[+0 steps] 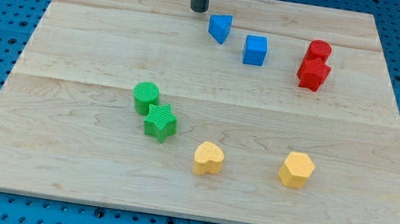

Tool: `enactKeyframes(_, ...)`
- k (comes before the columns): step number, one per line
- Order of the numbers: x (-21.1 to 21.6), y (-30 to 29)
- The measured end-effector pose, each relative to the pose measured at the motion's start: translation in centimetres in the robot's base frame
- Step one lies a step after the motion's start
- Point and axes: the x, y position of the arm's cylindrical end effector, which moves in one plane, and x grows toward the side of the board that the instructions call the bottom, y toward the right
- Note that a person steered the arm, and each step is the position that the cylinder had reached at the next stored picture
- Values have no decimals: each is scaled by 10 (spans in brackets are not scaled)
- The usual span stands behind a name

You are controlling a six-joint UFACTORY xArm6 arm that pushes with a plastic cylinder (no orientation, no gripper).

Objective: Move the blue cube into the red star

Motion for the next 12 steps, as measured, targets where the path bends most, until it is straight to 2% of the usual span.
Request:
enactKeyframes(1, 27, -1)
enactKeyframes(4, 38, 62)
enactKeyframes(5, 62, 79)
enactKeyframes(6, 92, 82)
enactKeyframes(8, 76, 81)
enactKeyframes(9, 88, 106)
enactKeyframes(10, 125, 106)
enactKeyframes(12, 143, 84)
